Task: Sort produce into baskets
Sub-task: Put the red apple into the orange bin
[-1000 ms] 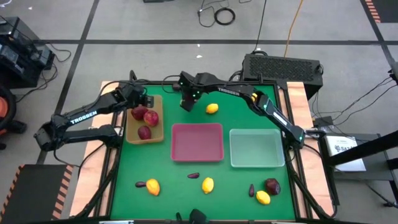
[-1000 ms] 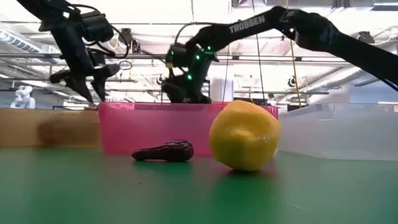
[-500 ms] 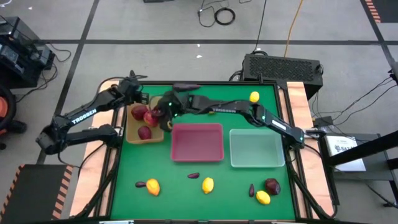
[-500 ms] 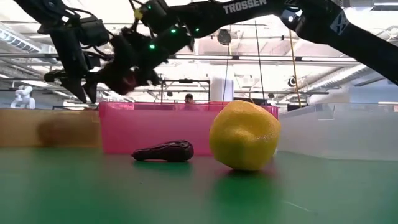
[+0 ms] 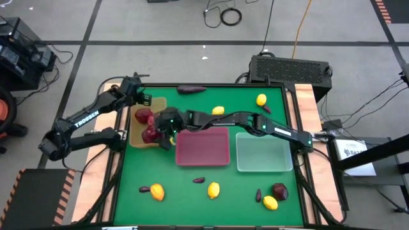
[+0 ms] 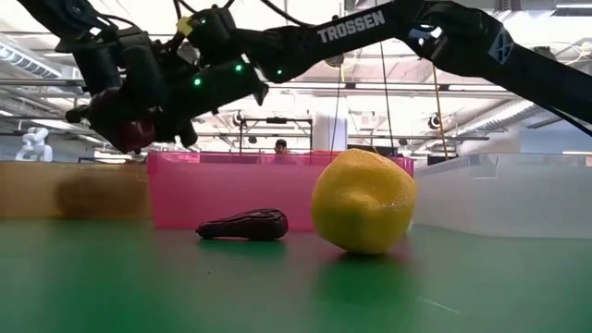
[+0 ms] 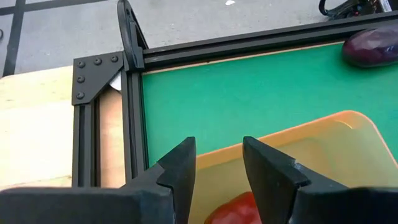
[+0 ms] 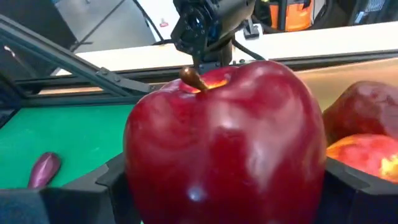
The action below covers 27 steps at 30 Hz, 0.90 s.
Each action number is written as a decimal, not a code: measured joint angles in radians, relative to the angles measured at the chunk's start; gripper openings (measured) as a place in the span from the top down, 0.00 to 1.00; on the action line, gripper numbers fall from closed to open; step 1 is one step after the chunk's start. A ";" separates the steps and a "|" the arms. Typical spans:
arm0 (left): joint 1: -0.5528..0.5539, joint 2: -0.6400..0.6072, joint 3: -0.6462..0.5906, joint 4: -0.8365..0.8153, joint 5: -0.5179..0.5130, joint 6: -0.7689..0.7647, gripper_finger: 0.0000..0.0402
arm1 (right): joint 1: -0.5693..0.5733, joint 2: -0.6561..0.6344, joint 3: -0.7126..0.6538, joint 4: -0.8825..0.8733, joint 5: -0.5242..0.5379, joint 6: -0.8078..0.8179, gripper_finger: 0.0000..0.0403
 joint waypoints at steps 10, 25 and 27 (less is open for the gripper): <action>0.000 0.000 0.000 -0.001 0.000 0.001 0.65 | 0.002 0.011 0.000 0.029 0.035 -0.025 0.18; 0.000 0.000 0.000 -0.024 0.035 0.000 0.65 | -0.002 -0.024 0.002 -0.027 0.034 -0.021 0.07; 0.000 0.000 0.000 -0.042 0.046 0.000 0.65 | -0.007 -0.051 0.004 -0.075 0.034 -0.021 0.07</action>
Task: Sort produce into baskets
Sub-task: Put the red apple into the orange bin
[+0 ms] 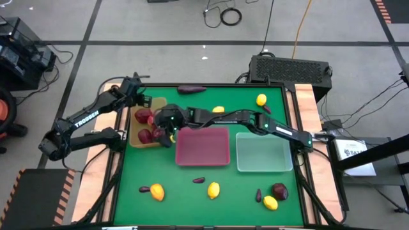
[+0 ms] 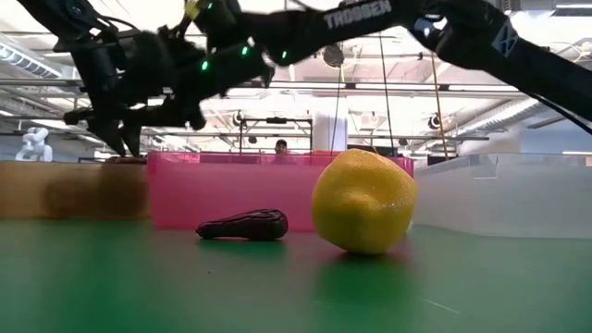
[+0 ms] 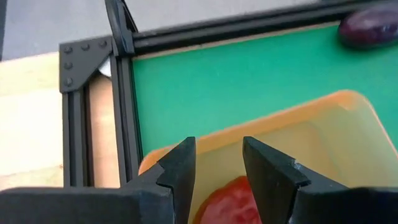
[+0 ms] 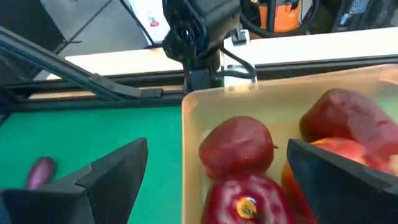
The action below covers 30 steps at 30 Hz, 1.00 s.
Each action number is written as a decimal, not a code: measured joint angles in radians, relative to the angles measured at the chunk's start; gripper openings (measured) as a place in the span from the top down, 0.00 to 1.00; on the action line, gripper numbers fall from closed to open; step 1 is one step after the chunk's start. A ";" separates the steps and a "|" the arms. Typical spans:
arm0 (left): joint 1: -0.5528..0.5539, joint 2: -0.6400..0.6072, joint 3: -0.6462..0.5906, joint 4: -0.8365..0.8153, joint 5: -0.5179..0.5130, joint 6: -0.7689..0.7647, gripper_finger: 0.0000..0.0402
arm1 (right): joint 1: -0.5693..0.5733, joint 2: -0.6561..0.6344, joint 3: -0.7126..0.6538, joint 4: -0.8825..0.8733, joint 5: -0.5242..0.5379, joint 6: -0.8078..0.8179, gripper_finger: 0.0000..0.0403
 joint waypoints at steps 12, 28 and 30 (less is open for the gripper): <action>-0.007 0.000 0.000 -0.003 0.082 0.001 0.65 | -0.063 -0.209 0.000 -0.570 0.025 0.034 0.07; -0.177 0.002 0.000 0.407 0.240 -0.069 0.65 | 0.065 -0.480 -0.002 -1.352 0.029 0.286 0.07; -0.221 0.003 0.000 0.483 0.242 -0.048 0.65 | 0.104 -0.506 -0.008 -1.351 0.024 0.341 0.07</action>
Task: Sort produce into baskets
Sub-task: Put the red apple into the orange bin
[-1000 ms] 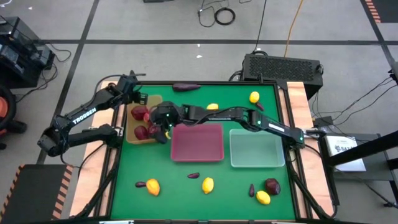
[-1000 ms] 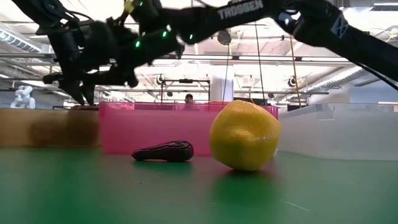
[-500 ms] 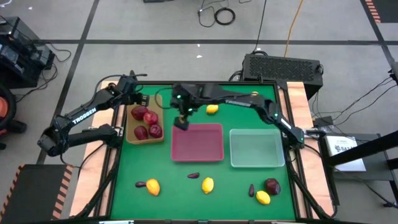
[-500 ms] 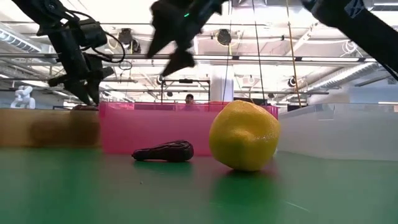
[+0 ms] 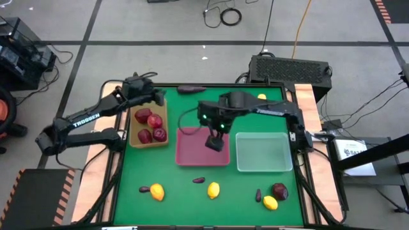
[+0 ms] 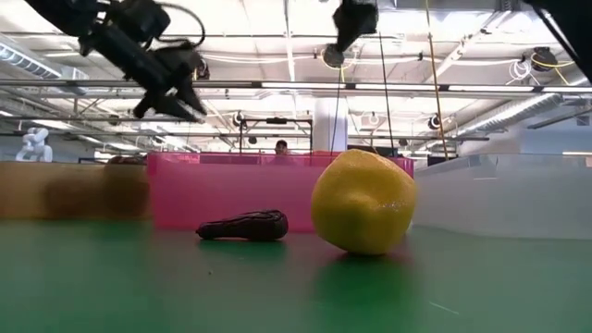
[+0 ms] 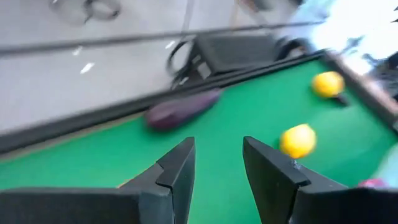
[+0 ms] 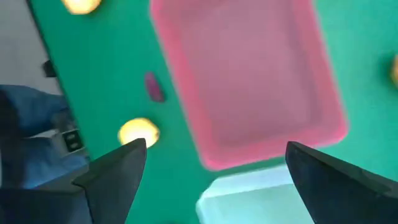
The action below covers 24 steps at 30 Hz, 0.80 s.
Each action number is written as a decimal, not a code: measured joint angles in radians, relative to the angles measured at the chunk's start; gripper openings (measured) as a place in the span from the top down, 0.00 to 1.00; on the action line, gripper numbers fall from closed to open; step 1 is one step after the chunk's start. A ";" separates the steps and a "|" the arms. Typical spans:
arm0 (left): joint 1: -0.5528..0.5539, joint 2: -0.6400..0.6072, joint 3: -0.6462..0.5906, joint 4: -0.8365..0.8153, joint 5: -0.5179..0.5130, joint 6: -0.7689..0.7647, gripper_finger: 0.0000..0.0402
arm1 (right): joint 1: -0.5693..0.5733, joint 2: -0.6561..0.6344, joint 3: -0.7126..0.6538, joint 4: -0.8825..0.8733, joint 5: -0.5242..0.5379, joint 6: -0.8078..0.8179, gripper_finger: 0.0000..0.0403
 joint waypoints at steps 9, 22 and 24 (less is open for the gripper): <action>-0.142 0.085 0.001 0.237 -0.029 0.038 0.65 | 0.132 -0.134 -0.145 -0.001 -0.003 0.244 0.07; -0.313 0.280 0.001 0.463 -0.035 -0.217 0.65 | 0.408 -0.645 -0.908 0.048 -0.003 0.971 0.07; -0.349 0.310 0.001 0.554 -0.059 -0.247 0.65 | 0.478 -0.708 -1.001 0.116 -0.005 1.129 0.07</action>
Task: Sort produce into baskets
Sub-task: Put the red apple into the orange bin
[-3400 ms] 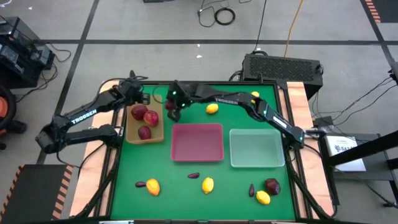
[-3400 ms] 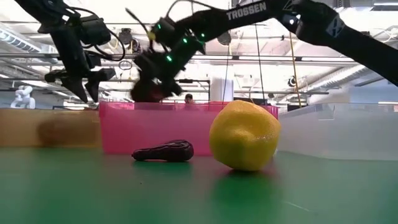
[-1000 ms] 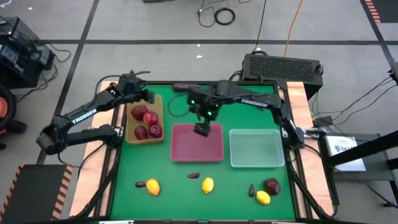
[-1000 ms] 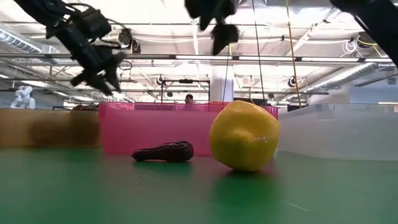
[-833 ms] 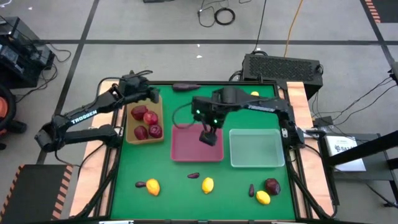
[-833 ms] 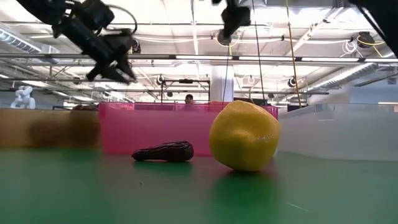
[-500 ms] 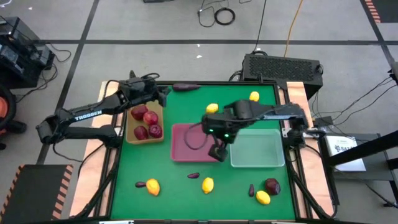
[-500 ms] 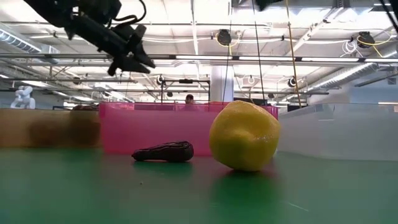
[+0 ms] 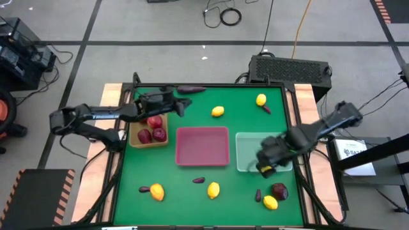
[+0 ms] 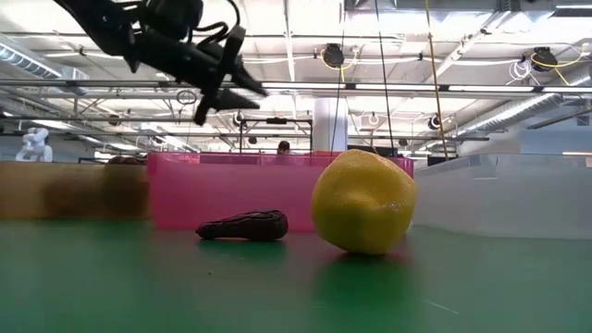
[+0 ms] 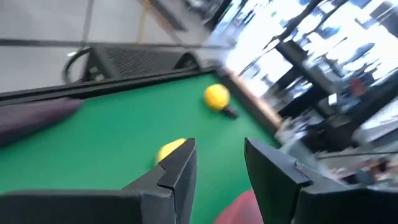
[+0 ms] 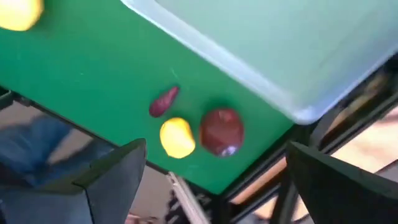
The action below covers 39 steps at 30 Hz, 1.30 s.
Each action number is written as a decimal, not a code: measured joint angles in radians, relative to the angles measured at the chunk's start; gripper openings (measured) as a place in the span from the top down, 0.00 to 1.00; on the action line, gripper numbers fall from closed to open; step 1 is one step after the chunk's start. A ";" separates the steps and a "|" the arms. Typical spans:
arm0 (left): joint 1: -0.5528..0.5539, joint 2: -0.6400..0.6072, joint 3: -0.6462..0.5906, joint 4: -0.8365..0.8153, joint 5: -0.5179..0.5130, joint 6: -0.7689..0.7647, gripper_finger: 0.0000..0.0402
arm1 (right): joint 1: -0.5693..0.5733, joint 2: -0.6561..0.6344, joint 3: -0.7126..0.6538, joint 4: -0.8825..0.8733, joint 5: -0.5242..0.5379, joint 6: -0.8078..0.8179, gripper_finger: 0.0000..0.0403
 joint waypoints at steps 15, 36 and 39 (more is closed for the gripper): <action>-0.255 0.151 0.131 0.115 -0.237 -0.074 0.65 | 0.345 -0.023 -0.298 0.304 0.004 0.480 0.07; -0.331 0.293 0.245 0.111 -0.318 -0.074 0.65 | 0.396 0.060 -0.502 0.589 0.055 0.625 0.07; -0.331 0.294 0.247 0.108 -0.315 -0.074 0.65 | 0.396 0.060 -0.525 0.629 0.058 0.626 0.07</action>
